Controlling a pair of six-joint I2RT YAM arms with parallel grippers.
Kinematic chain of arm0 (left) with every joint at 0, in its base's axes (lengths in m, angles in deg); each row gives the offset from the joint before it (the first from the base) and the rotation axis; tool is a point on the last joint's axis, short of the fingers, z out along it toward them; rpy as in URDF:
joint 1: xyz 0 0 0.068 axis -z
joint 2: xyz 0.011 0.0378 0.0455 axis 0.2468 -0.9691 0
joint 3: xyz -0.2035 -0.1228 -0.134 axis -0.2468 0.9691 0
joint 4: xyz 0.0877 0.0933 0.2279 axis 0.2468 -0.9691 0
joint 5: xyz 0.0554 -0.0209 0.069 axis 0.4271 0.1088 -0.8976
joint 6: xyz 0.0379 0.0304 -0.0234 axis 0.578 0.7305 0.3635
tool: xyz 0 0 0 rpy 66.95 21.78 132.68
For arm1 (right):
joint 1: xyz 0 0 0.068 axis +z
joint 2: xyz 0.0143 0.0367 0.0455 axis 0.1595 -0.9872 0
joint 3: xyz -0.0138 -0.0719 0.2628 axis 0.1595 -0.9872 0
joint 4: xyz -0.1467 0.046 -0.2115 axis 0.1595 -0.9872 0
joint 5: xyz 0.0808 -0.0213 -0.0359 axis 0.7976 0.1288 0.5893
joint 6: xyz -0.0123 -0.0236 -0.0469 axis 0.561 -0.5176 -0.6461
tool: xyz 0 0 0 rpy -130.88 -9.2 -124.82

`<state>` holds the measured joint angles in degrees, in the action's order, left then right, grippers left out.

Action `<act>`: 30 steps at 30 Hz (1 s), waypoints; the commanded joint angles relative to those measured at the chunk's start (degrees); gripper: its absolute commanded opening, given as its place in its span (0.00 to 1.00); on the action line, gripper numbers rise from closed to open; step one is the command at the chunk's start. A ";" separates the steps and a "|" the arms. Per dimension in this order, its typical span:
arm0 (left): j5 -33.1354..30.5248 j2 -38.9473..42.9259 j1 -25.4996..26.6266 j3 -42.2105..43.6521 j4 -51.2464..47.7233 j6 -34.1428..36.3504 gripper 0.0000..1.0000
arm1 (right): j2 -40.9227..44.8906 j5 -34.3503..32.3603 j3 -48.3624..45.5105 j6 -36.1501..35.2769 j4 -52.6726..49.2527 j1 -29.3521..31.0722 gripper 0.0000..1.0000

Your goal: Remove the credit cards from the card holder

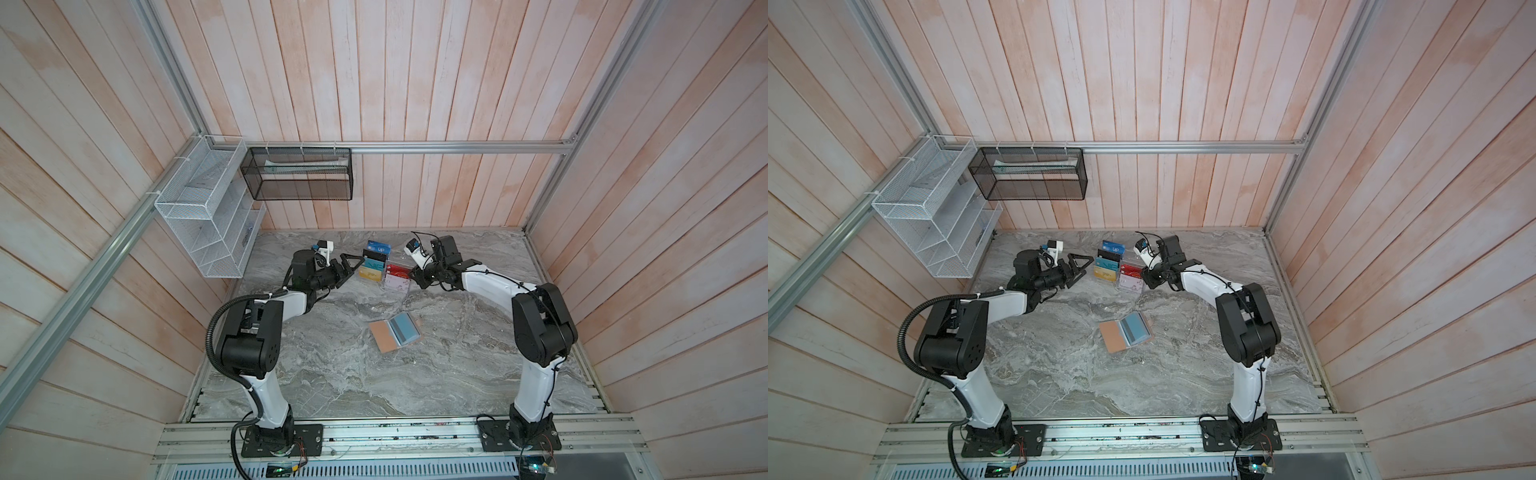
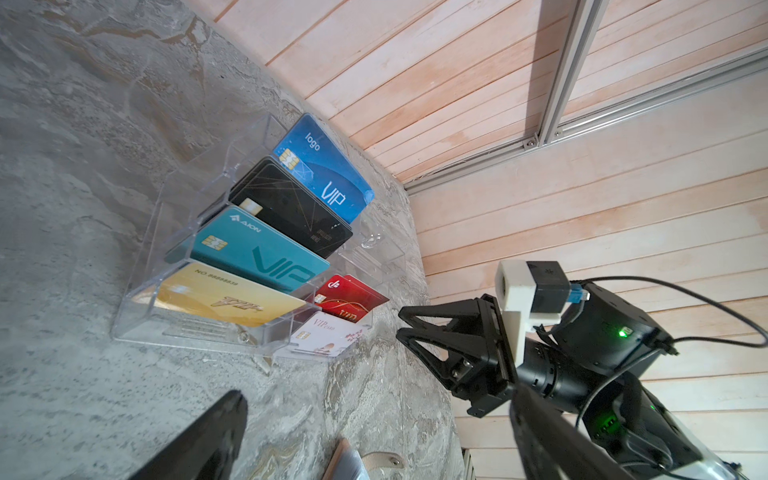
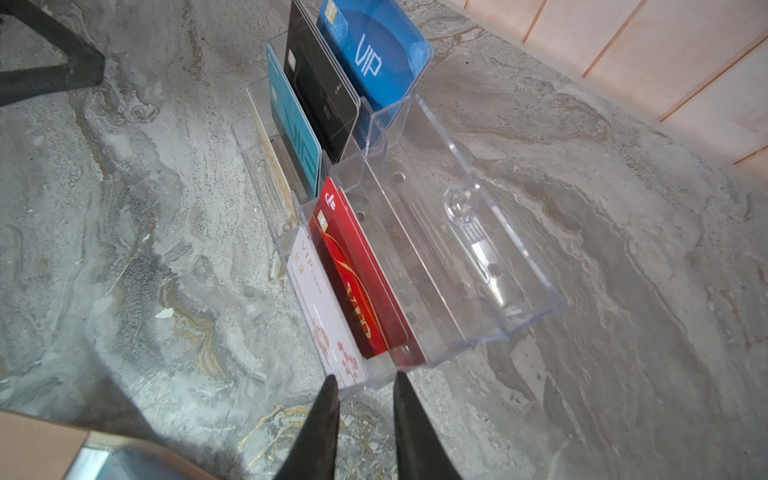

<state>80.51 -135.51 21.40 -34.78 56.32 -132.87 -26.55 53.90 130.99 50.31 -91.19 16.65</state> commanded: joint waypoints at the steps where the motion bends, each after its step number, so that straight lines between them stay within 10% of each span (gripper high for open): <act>1: 0.34 -1.01 0.33 1.00 2.29 -0.28 1.00 | 0.70 2.31 -1.03 2.65 1.34 -0.29 0.25; 16: 0.57 -2.88 1.13 0.37 4.10 -1.82 1.00 | -1.08 0.76 -0.52 8.37 2.62 -0.02 0.21; 30: 0.57 -2.96 1.15 0.84 4.24 -2.07 1.00 | -2.80 -18.23 -0.92 8.88 5.41 5.67 0.20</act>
<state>80.51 -137.67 22.34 -34.56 58.66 -134.90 -28.74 42.03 130.59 58.18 -88.02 21.48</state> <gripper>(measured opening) 0.999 0.204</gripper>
